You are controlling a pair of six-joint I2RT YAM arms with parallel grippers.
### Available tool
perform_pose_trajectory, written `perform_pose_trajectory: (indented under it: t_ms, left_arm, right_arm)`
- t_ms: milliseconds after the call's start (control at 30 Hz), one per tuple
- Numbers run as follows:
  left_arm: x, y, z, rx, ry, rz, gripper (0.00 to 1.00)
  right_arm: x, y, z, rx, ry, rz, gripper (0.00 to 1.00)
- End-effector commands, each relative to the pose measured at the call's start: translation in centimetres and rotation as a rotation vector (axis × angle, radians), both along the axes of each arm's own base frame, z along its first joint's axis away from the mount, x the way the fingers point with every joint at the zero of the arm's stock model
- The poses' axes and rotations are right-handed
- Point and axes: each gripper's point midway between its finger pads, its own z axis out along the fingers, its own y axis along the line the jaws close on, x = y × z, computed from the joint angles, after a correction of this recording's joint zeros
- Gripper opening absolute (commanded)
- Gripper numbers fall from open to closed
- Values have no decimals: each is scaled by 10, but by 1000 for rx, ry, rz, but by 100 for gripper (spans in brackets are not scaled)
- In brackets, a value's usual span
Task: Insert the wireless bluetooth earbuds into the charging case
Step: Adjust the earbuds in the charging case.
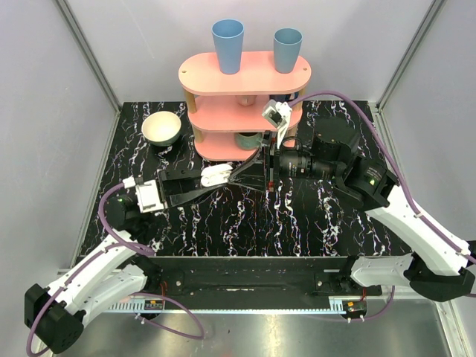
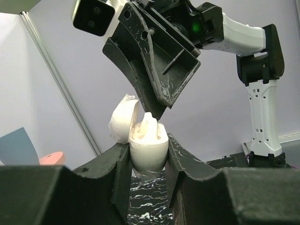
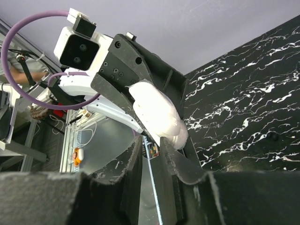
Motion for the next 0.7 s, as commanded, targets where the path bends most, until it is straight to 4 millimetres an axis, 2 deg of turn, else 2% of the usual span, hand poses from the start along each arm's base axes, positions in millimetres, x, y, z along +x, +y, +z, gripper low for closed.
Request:
perform_pose_trajectory:
  t_ms: [0,267,533,667]
  left_arm:
    - [-12,4,19,-29,-69,-20,0]
    - [-10,4,18,-28,-64,-16,0]
    - [-9,3,19,-27,-60,-17,0]
    - [-10,4,20,-33,-58,-14,0]
  right_arm:
    - [13,-7,17,45,-80,-84,29]
    - [24,-16,18,71,-101,-166,31]
    - [20,-14,19,78,-93,-148,29]
    - [18,-6,12,62,-67,-111,25]
